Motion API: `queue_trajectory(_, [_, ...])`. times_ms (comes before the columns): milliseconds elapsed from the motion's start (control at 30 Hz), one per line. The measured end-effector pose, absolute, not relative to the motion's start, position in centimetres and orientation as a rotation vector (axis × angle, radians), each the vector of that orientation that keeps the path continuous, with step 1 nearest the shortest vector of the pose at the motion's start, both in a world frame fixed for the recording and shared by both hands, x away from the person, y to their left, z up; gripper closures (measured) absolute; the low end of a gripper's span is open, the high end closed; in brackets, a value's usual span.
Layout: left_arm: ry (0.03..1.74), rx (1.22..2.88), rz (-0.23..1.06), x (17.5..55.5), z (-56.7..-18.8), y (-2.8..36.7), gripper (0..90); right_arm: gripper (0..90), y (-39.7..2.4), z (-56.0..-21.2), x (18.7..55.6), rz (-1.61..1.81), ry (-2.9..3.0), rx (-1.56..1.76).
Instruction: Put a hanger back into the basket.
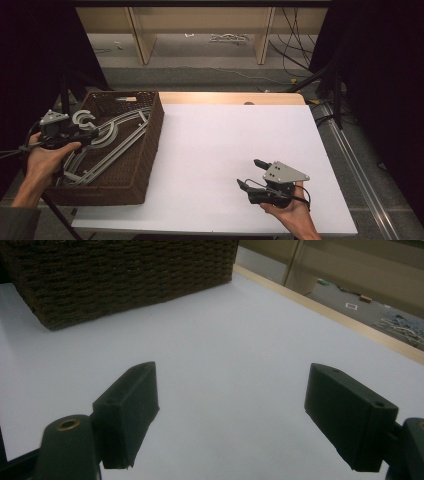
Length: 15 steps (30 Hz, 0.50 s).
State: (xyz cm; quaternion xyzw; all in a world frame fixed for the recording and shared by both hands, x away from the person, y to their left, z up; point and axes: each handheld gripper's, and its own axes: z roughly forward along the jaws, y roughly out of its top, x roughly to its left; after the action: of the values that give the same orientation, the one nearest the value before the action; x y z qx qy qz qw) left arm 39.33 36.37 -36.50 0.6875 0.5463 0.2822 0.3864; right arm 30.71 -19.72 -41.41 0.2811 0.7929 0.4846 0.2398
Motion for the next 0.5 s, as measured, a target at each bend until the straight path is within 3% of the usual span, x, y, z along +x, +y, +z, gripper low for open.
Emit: queue_trajectory(500, [1.184,1.713,0.682,35.2,-34.7,31.9,20.0,22.3,-19.7,-41.4,30.6,1.324,2.175,0.766])
